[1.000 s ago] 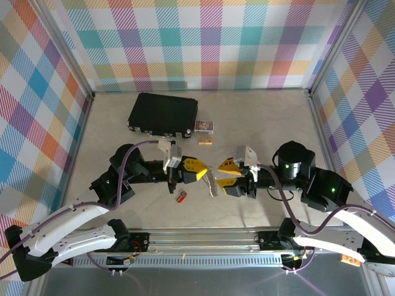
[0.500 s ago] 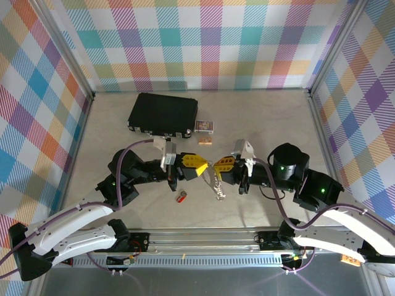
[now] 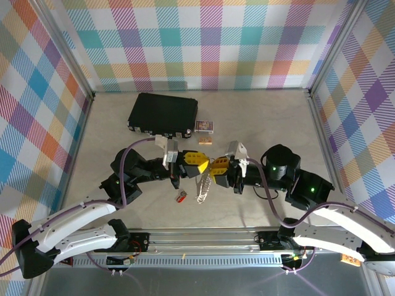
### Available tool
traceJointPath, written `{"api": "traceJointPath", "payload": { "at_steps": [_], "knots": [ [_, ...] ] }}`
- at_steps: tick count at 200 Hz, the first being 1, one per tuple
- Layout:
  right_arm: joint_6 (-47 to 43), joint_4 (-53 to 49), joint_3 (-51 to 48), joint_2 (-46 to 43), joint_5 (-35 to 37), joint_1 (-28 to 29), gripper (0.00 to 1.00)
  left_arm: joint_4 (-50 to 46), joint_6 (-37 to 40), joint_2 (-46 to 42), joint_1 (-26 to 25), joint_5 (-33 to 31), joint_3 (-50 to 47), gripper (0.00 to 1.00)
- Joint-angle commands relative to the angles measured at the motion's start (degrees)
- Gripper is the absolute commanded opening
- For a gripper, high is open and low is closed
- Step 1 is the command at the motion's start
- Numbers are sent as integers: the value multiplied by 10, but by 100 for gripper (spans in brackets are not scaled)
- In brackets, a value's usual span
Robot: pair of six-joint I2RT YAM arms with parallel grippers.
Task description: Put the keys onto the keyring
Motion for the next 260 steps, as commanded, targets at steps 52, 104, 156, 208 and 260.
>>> {"api": "traceJointPath", "payload": {
  "at_steps": [52, 104, 156, 208, 260],
  "knots": [
    [30, 101, -42, -47, -5, 4, 27, 73, -27, 3, -2, 21, -20, 0],
    [47, 128, -52, -58, 6, 4, 30, 82, -36, 1, -2, 35, -23, 0],
    [60, 132, -48, -51, 21, 3, 34, 88, -37, -1, -2, 42, -25, 0],
    [75, 124, -60, -80, 37, 3, 59, 92, -37, -2, -2, 38, -22, 0],
    [97, 136, -62, -94, 28, 0, 57, 114, -54, 6, -2, 44, -23, 0]
  ]
}}
